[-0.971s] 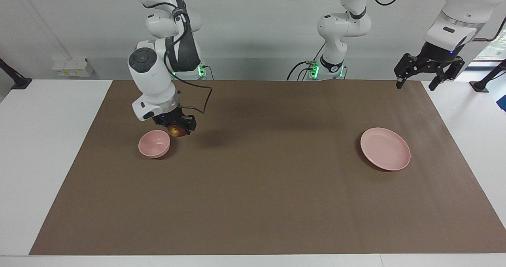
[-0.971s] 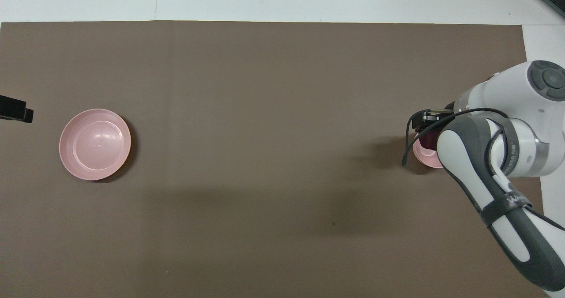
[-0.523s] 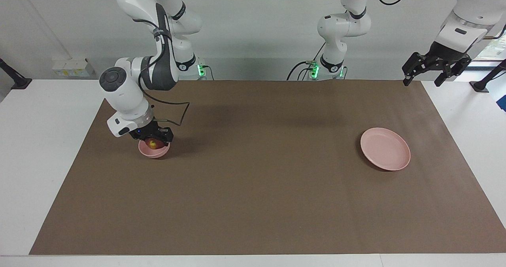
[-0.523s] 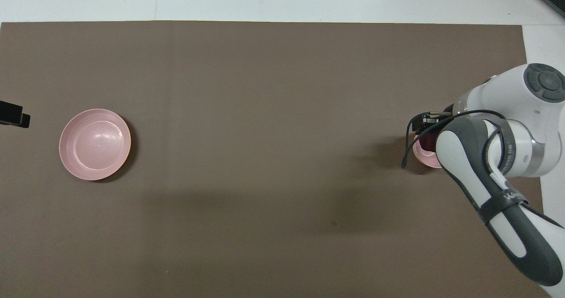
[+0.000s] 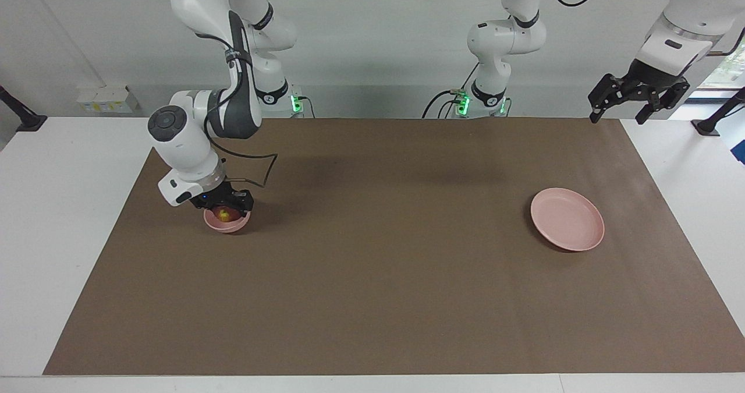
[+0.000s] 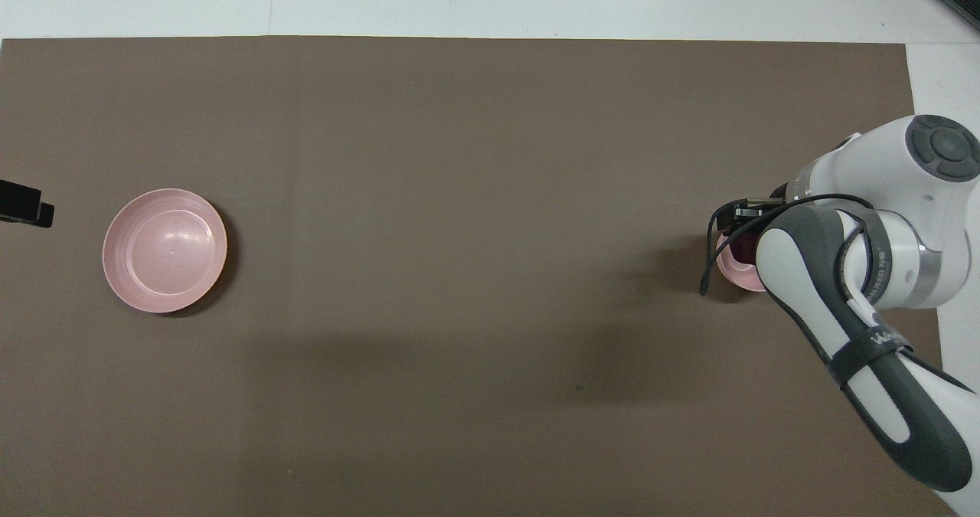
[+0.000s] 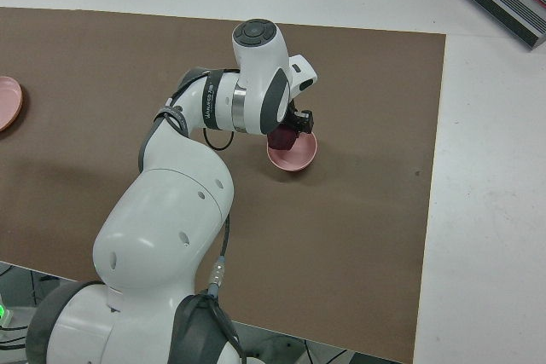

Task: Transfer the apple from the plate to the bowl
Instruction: 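Lower the apple into the pink bowl and open the right gripper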

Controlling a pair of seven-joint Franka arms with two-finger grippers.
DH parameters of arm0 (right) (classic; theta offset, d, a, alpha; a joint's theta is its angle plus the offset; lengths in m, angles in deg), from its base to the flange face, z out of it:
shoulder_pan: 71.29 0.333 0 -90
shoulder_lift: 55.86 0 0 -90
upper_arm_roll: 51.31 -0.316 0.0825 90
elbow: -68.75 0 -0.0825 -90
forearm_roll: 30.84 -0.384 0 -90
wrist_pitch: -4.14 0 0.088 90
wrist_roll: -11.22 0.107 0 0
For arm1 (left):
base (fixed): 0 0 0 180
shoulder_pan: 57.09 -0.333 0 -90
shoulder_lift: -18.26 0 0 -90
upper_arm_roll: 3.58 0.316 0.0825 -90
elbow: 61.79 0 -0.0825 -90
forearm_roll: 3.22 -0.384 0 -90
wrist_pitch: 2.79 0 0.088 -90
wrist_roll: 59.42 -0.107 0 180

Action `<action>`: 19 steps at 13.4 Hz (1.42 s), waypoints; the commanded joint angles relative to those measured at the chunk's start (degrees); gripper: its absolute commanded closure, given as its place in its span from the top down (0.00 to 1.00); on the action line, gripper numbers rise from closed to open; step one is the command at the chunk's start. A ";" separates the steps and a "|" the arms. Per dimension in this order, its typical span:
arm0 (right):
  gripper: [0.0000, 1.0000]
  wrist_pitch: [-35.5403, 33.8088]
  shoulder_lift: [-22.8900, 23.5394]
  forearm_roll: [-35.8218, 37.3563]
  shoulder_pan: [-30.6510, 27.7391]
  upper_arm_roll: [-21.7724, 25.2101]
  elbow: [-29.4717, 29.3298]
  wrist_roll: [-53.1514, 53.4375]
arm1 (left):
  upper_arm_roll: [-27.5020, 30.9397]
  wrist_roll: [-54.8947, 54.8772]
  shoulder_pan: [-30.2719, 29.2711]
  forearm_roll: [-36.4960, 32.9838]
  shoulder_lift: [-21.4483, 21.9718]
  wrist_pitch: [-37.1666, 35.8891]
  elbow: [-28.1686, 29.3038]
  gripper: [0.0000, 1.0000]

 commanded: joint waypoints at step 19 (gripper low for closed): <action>1.00 -8.03 -9.55 1.34 -0.58 -0.98 -0.47 2.23 | -0.51 -0.26 -0.31 -0.46 1.17 -0.51 1.14 1.00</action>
